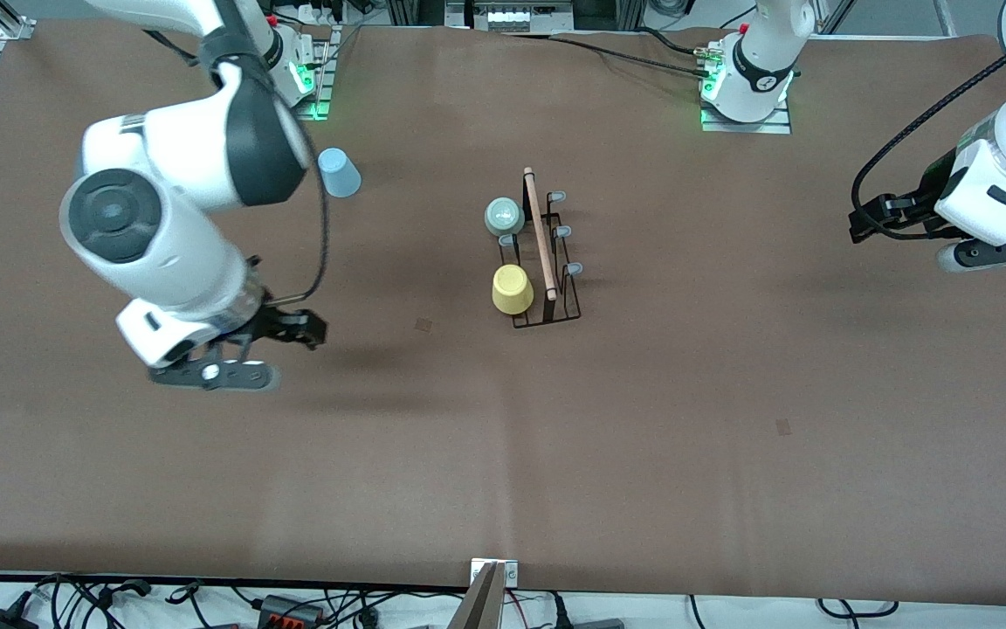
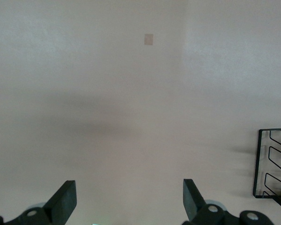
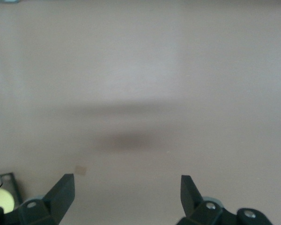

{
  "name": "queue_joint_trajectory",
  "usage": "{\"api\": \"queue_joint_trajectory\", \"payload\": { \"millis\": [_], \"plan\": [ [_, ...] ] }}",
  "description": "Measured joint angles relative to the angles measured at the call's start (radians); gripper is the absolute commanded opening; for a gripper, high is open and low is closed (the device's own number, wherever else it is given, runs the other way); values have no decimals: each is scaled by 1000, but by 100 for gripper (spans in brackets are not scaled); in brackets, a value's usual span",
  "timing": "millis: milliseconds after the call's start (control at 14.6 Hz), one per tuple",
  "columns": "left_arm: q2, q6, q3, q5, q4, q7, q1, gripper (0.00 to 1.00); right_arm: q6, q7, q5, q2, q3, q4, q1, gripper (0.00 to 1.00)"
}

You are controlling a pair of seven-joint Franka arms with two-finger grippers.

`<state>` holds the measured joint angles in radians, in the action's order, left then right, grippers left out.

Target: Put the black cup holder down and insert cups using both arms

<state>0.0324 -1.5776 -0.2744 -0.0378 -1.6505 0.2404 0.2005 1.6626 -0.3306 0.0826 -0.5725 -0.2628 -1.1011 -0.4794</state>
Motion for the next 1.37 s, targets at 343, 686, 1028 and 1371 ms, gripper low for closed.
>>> {"api": "queue_joint_trajectory", "payload": {
  "millis": [343,686,1028,1371],
  "plan": [
    [0,0,0,0,0,0,0,100,-1,22,0,68,30,-36,201,100],
    [0,0,0,0,0,0,0,100,-7,189,0,182,168,-103,440,100],
    [0,0,0,0,0,-1,1,100,-46,319,-31,271,209,-154,529,100],
    [0,4,0,0,0,-1,8,100,-31,353,-63,332,221,-293,529,100]
  ]
}}
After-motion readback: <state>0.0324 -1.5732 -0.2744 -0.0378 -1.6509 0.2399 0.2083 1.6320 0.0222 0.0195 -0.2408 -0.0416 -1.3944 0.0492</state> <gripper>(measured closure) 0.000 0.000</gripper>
